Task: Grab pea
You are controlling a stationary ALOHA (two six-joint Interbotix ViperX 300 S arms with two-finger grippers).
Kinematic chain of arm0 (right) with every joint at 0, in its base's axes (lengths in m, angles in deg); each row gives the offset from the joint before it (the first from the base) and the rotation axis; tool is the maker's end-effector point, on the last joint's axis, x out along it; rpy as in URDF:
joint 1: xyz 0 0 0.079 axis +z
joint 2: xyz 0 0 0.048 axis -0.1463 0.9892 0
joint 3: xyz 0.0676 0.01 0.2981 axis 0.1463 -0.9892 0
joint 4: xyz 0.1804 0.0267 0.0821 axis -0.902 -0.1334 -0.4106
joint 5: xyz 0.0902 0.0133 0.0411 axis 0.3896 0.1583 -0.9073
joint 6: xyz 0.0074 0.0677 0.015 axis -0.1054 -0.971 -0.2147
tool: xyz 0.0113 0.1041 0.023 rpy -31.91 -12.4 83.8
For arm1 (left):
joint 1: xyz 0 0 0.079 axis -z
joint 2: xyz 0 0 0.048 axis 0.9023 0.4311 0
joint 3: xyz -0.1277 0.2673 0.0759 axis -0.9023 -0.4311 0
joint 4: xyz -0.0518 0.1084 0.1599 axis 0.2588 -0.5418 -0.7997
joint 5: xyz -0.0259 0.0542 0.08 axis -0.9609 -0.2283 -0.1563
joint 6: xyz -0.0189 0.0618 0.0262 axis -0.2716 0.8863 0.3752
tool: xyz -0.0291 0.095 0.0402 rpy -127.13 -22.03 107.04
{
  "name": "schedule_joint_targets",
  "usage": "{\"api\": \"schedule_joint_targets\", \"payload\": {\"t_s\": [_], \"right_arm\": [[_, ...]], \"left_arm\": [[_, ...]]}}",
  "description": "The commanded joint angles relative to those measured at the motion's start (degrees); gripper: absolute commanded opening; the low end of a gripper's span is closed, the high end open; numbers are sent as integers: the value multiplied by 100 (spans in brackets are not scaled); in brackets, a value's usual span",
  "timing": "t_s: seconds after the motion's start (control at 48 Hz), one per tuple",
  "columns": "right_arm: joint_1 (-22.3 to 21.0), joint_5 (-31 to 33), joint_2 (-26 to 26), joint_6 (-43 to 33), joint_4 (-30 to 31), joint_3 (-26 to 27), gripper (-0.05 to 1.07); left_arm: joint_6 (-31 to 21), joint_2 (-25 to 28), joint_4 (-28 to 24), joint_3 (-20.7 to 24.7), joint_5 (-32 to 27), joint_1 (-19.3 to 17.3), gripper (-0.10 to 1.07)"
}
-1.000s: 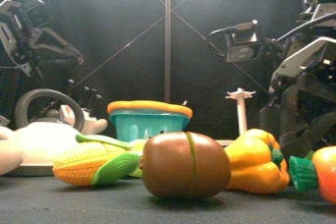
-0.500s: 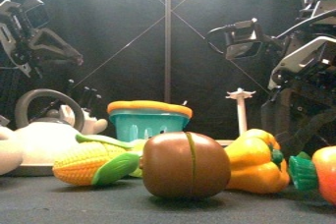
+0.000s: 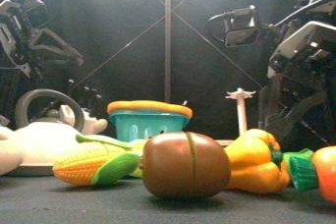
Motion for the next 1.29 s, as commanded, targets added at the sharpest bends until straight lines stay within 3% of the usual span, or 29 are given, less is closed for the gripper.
{"api": "schedule_joint_targets", "payload": {"t_s": [0.0,0.229,0.688,0.792,1.062,1.271], "right_arm": [[-9,-132,-88,-18,-26,149,74],[26,-475,-79,-9,-62,105,97],[26,-475,589,9,-35,211,96],[35,-475,633,0,-35,220,94],[44,-466,633,0,-62,220,73],[62,-176,299,0,-35,264,64]], "left_arm": [[0,9,0,53,18,-9,59],[-9,9,0,53,18,-9,59],[-9,9,0,53,18,-9,59],[-9,9,0,53,18,-9,59],[-9,9,0,53,18,-9,59],[-9,9,0,53,18,-9,59]]}}
